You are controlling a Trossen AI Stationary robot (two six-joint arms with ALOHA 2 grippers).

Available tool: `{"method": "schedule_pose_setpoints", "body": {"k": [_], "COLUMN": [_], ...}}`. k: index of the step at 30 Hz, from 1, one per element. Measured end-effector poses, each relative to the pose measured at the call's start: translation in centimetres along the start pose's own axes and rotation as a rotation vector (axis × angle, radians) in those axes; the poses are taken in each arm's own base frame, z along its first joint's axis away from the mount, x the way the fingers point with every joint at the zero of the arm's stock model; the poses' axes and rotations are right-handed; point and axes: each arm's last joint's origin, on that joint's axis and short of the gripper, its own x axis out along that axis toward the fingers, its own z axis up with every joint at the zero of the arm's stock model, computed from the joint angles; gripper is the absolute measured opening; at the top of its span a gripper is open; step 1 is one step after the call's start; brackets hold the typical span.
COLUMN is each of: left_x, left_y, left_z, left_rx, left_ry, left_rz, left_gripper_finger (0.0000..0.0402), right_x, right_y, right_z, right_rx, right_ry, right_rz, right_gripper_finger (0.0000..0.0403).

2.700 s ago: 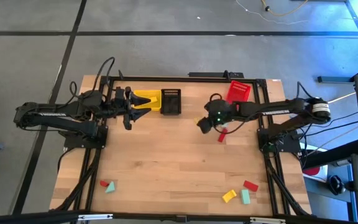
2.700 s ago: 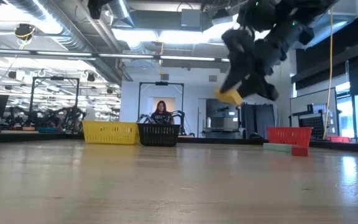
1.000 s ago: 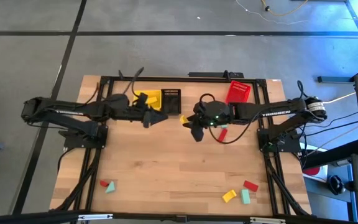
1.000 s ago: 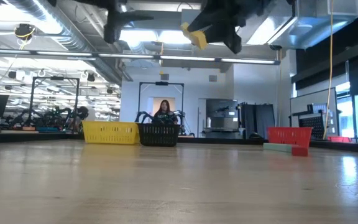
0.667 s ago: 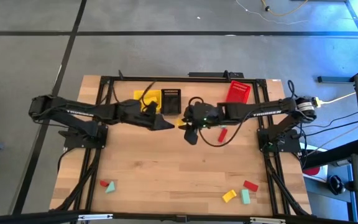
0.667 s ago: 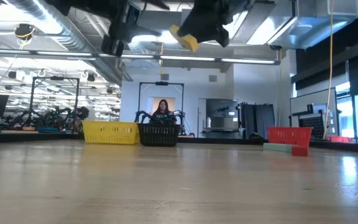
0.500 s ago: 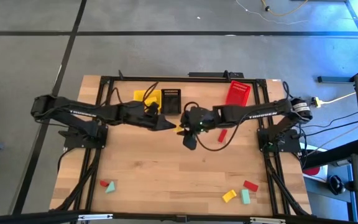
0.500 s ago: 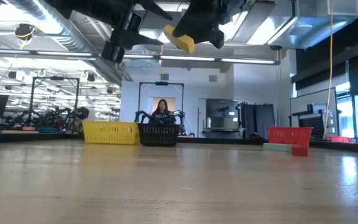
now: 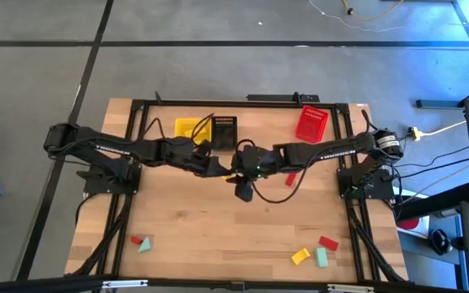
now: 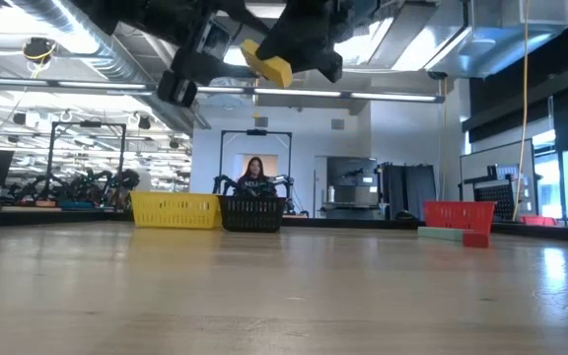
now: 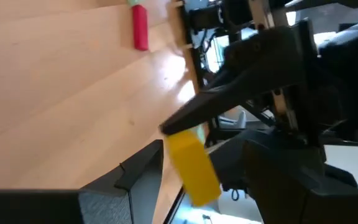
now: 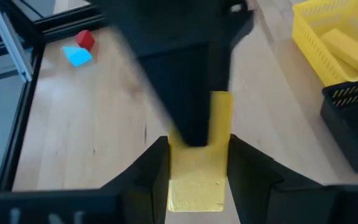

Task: Sort & place blocks by color
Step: Put the top yellow block into the yellow bin

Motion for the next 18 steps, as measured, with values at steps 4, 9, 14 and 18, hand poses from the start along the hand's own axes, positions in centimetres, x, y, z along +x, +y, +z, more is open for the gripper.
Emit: {"method": "schedule_pose_setpoints", "body": {"k": [4,9,14,18], "left_x": [0.17,0.14,0.14,0.14], "left_y": [0.19,0.13,0.13,0.3], "left_z": [-0.27,-0.26,-0.28,-0.32], "left_rx": [0.0,0.007,0.014,0.03], "left_ry": [0.014,0.014,0.022,0.027], "left_rz": [0.008,0.006,0.005,0.022], "left_gripper_finger": [0.0211,0.0207,0.0173,0.0121], "right_x": [0.1,0.24,0.24,0.25], "right_y": [-0.03,-0.1,-0.1,-0.1], "right_z": [-0.02,-0.07,-0.08,-0.08], "right_rx": [0.0,-0.002,-0.004,-0.006], "right_ry": [-0.001,-0.003,-0.002,-0.003], "right_rz": [-0.005,-0.026,-0.026,-0.026], "right_gripper_finger": [0.0125,0.0125,0.0125,0.0125]}}
